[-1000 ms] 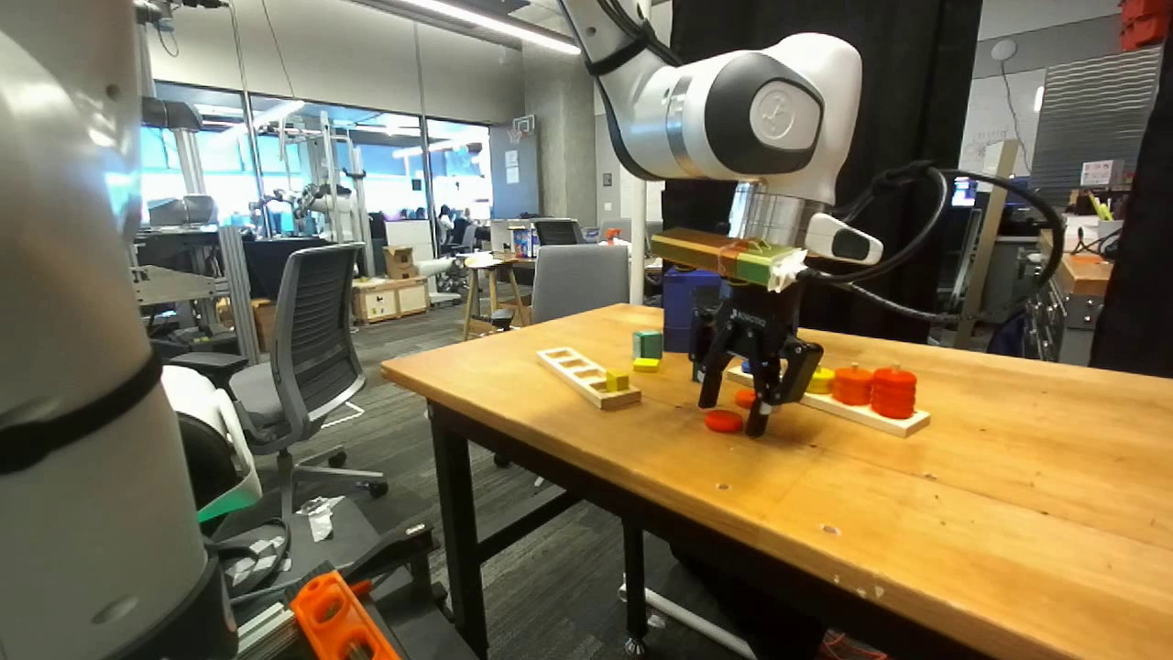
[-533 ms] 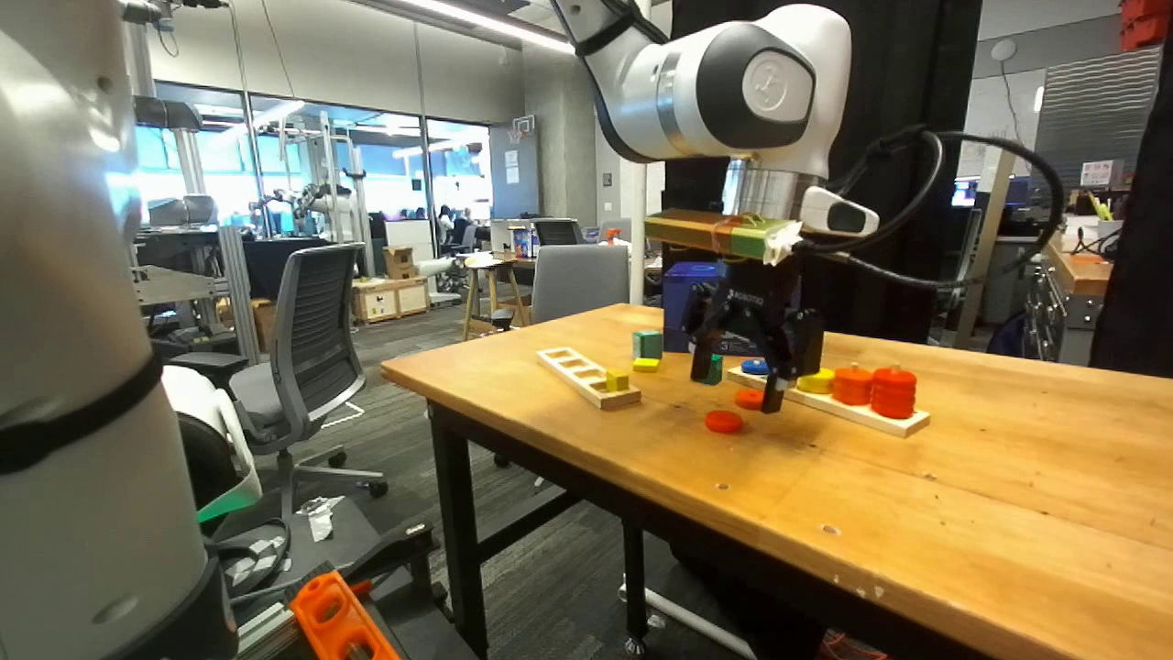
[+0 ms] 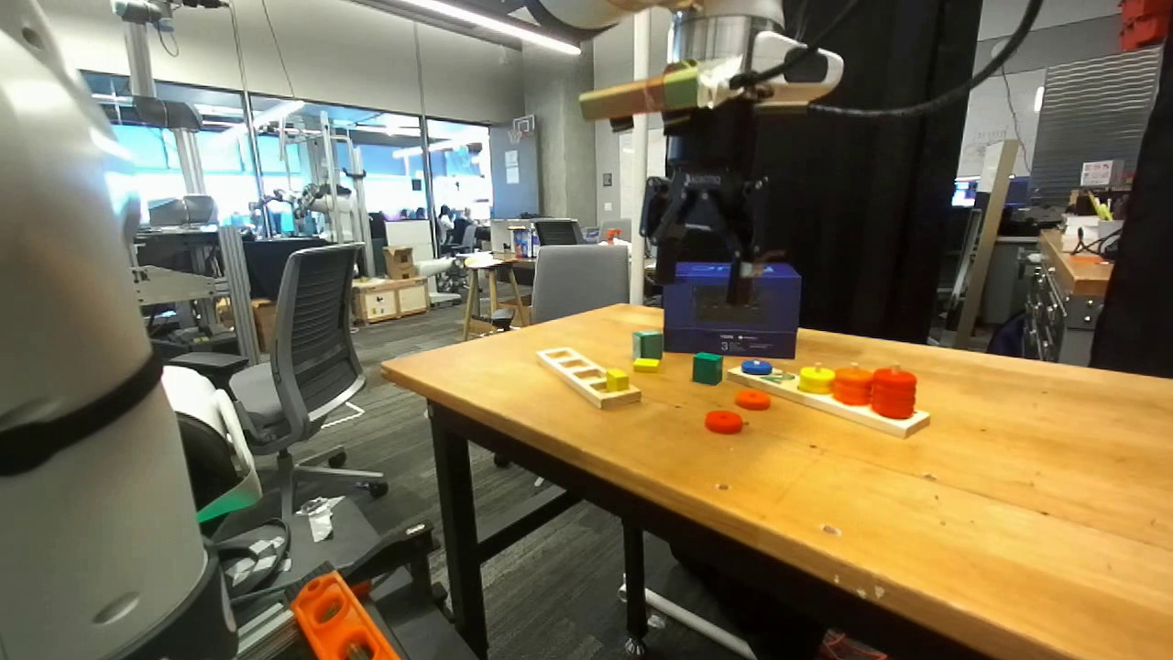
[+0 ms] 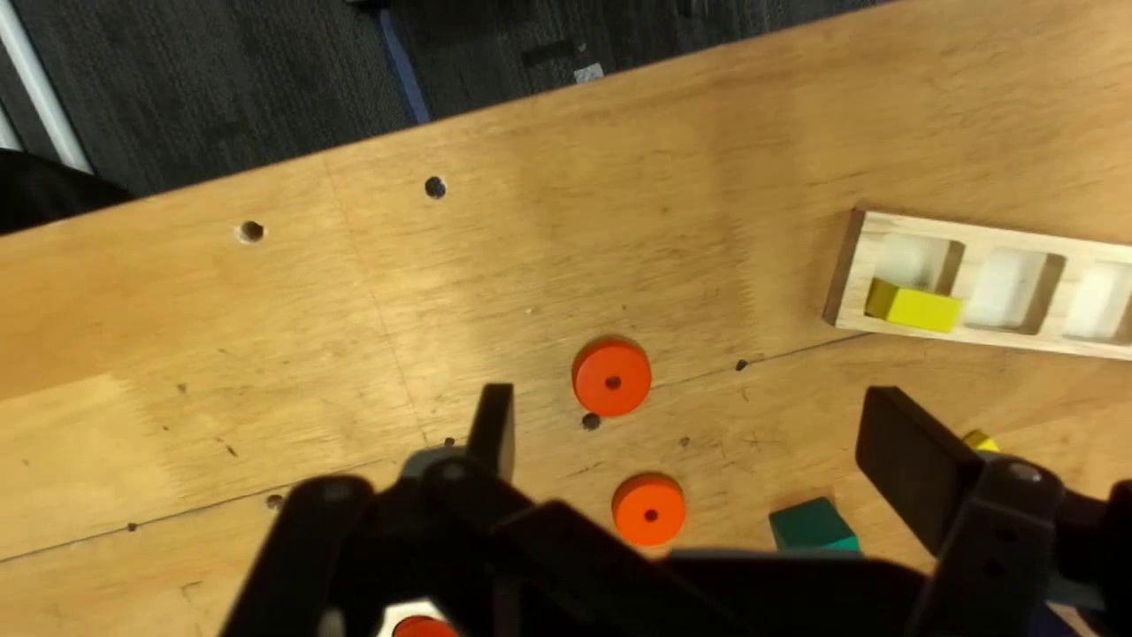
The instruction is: Pick up an orange circle and put it on the table.
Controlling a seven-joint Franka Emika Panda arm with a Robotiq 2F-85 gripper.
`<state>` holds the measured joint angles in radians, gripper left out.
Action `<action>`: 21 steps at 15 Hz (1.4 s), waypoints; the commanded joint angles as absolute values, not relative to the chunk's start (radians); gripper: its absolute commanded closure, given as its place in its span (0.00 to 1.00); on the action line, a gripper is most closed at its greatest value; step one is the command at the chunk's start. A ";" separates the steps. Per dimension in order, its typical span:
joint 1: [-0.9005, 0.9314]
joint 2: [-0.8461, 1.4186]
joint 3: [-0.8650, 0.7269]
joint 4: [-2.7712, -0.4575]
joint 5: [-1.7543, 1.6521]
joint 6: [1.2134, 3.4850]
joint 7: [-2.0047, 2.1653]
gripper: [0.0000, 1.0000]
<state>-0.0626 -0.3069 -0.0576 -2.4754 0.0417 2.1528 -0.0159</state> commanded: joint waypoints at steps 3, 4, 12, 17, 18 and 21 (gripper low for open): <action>-0.048 -0.619 -0.060 -2.553 -0.027 1.922 -0.139 0.00; -0.040 -0.647 -0.065 -2.542 -0.046 1.871 -0.192 0.00; -0.013 -0.864 -0.077 -2.524 -0.057 1.667 -0.254 0.00; -0.021 -0.939 -0.069 -2.533 -0.030 1.622 -0.178 0.00; -0.023 -0.948 -0.066 -2.534 -0.027 1.615 -0.160 0.00; -0.018 -0.920 -0.075 -2.525 -0.053 1.623 -0.176 0.00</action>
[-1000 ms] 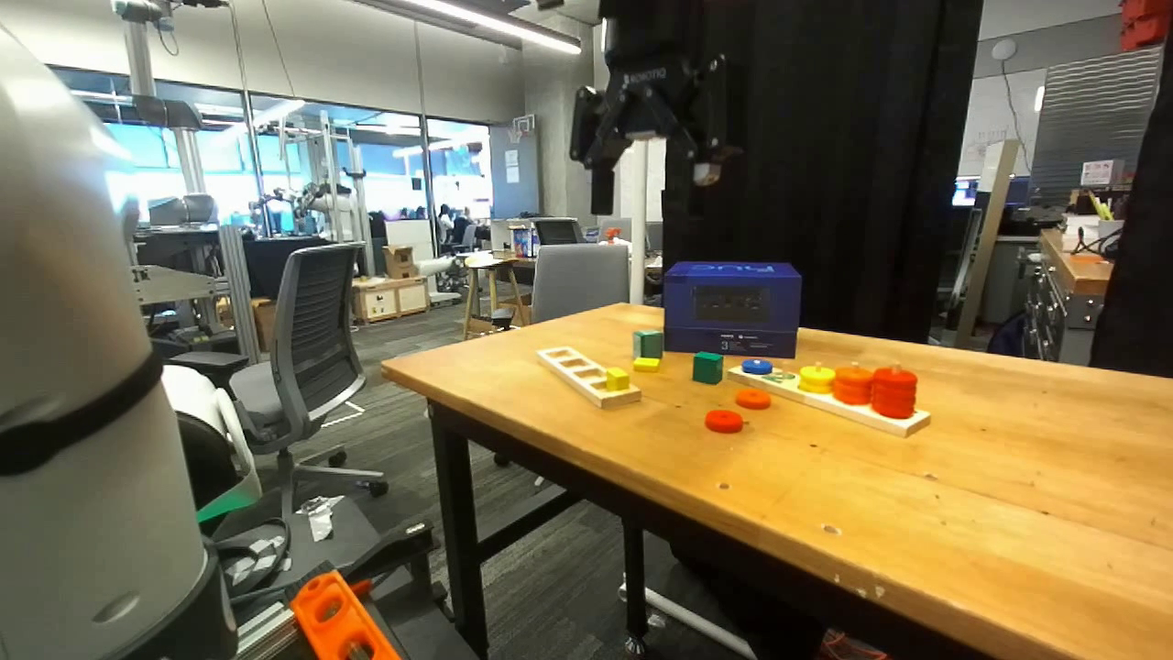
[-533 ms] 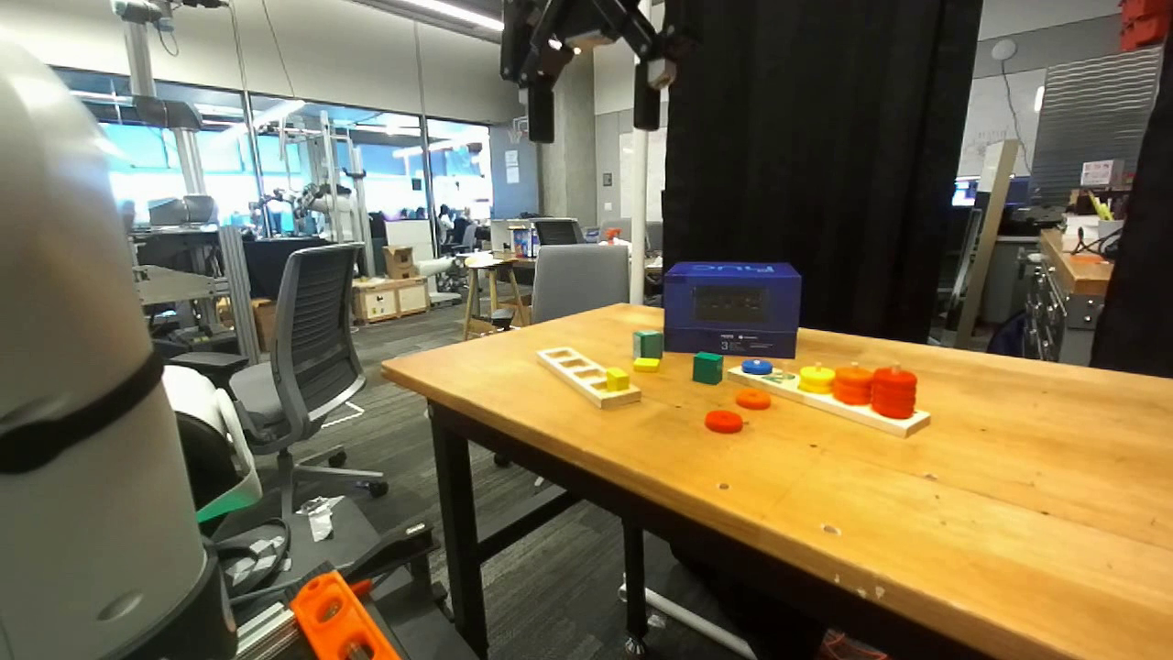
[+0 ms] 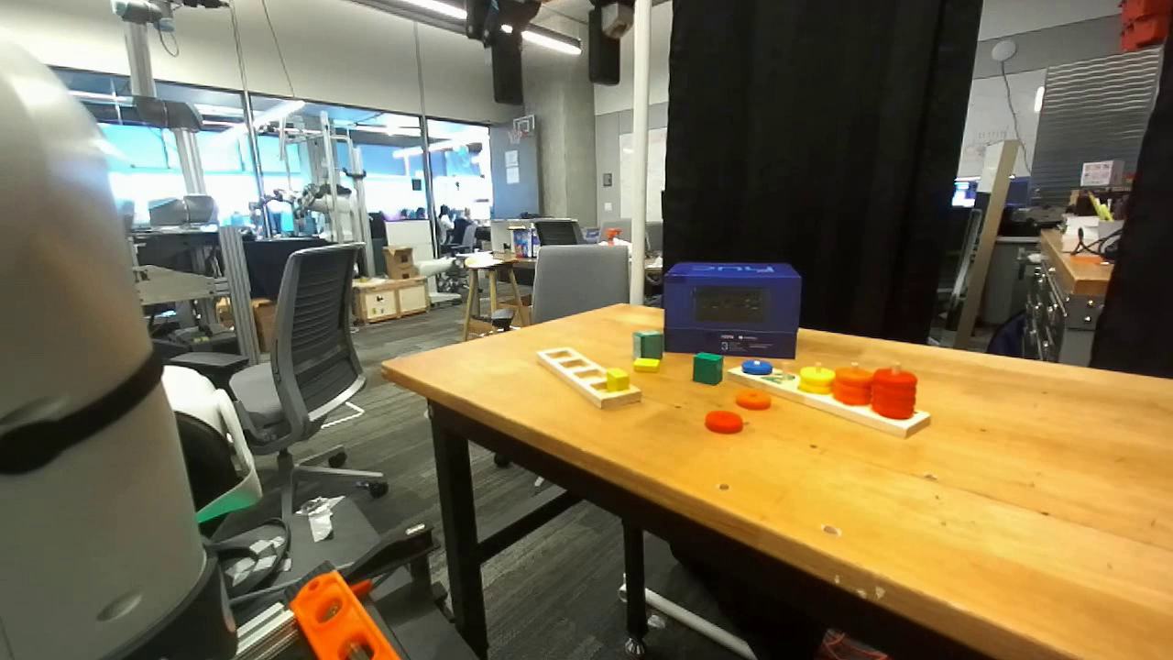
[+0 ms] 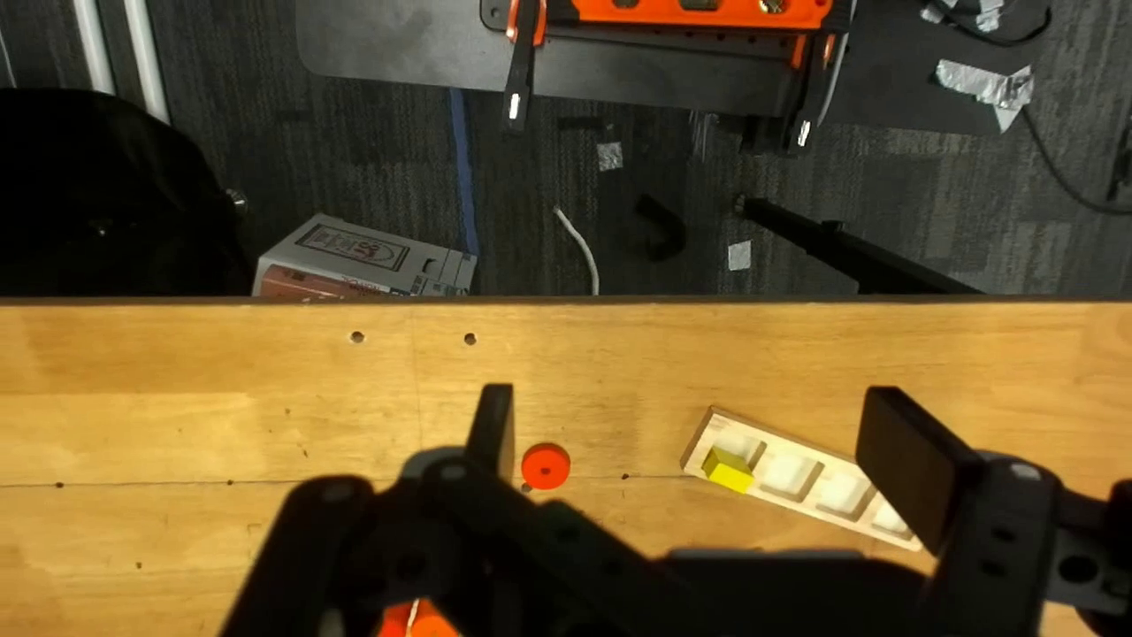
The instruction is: Pick up an orange circle and put it on the table.
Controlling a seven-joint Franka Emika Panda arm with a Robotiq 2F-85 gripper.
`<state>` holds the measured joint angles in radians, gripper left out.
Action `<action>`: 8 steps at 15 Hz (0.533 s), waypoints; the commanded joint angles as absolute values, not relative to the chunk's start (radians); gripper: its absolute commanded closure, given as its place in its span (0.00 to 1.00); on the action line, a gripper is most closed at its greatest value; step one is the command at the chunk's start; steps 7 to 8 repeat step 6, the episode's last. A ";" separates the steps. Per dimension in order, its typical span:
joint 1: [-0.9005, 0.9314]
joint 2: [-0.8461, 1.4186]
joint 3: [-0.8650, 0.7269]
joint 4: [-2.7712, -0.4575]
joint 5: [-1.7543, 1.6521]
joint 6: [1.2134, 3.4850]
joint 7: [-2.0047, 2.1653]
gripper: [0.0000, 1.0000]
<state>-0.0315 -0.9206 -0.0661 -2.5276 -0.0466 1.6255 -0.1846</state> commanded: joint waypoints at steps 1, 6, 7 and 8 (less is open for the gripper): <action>-0.018 -0.924 -0.074 -2.527 -0.053 1.622 -0.173 0.00; -0.018 -0.925 -0.074 -2.531 -0.052 1.622 -0.170 0.00; -0.018 -0.925 -0.074 -2.531 -0.052 1.622 -0.170 0.00; -0.018 -0.925 -0.074 -2.531 -0.052 1.622 -0.170 0.00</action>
